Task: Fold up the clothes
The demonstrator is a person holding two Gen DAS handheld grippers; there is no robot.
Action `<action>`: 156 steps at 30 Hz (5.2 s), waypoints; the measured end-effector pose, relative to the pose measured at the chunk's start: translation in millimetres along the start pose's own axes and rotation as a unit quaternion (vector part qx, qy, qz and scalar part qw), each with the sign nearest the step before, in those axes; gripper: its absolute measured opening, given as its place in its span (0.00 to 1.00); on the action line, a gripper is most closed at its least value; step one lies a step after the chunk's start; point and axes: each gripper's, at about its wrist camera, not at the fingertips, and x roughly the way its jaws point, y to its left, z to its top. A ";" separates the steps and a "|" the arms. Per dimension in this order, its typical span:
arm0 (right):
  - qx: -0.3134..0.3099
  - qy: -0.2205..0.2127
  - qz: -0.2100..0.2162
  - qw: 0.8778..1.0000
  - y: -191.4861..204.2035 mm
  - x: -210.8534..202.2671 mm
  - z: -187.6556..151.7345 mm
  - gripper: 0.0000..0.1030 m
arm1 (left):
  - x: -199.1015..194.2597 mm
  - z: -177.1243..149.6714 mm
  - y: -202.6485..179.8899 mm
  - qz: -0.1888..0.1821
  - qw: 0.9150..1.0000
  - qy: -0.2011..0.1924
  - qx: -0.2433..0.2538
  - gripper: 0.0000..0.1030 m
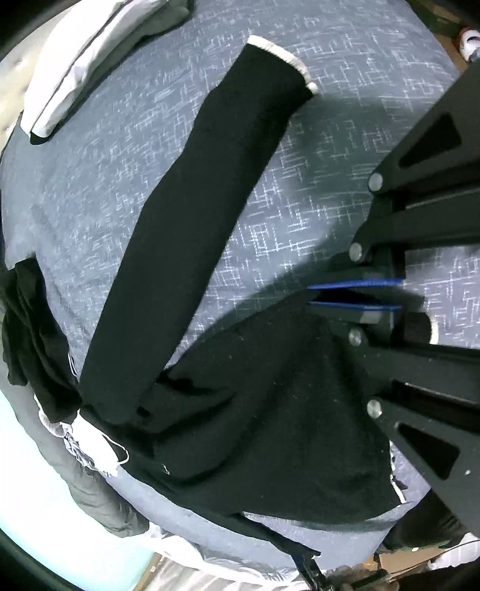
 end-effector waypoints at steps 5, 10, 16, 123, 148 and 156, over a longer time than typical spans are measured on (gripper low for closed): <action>0.001 -0.008 0.009 1.000 0.1 -8.5 0.1 0.06 | 19.7 -1.6 -1.8 -0.003 1.000 0.007 -0.009 0.91; -0.001 -0.016 0.017 1.000 1.7 -10.9 0.6 0.06 | 44.4 -10.1 -3.1 0.007 0.999 0.033 -0.003 0.91; -0.006 -0.017 0.021 1.000 2.7 -7.8 0.3 0.06 | 63.2 -18.4 0.7 0.020 0.998 0.051 -0.007 0.90; -0.190 -0.005 0.094 0.977 148.8 -82.3 -38.1 0.03 | -105.0 -47.7 -19.3 0.004 0.998 0.017 0.064 0.11; -0.122 0.078 0.032 0.989 104.3 8.3 -48.5 0.50 | -45.6 -53.3 -3.8 0.019 0.999 0.046 -0.001 0.35; -0.127 0.090 0.019 0.988 104.2 39.1 -48.8 0.05 | -50.5 -48.9 1.4 0.020 0.999 0.039 -0.010 0.43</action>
